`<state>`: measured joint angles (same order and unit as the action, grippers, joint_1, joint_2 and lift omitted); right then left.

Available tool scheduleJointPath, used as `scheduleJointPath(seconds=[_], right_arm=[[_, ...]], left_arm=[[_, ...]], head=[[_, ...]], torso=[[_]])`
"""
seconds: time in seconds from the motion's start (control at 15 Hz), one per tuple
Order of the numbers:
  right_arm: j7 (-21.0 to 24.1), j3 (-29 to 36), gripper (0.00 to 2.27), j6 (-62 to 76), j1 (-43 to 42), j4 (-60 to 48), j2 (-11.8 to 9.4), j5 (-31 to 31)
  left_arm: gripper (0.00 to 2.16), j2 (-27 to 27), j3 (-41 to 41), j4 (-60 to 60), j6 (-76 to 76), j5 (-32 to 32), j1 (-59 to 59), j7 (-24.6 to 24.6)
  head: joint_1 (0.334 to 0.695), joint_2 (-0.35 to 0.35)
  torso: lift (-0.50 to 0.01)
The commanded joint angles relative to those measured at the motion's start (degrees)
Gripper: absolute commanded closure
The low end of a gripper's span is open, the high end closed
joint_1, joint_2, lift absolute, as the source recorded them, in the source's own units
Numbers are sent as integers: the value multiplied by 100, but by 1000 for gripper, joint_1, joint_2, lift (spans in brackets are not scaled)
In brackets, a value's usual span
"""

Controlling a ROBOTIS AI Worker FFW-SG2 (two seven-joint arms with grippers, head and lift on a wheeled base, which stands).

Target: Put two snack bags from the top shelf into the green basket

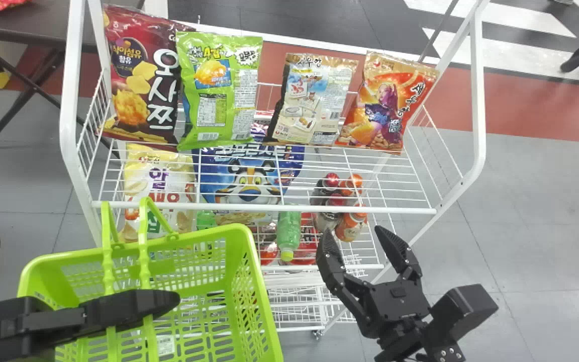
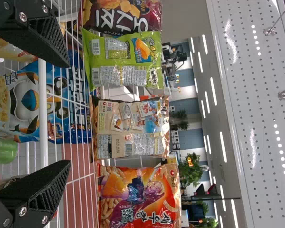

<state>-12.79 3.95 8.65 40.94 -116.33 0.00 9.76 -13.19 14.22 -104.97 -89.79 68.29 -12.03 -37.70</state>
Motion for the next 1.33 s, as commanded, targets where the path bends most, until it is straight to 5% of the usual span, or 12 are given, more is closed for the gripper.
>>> scheduleJointPath(seconds=[0.0,0.67,1.27], right_arm=[[4,0,87,0,-7,5,5,0],[4,53,90,-18,-324,198,5,0],[198,158,70,-1617,-2134,681,5,-237]], left_arm=[[2142,0,-7,3,-24,0,34,8],[2142,27,-51,12,-24,0,60,17],[2142,44,-42,12,-24,9,-10,-27]], head=[[695,-254],[695,-260],[695,-250]], torso=[[0],[0],[0]])
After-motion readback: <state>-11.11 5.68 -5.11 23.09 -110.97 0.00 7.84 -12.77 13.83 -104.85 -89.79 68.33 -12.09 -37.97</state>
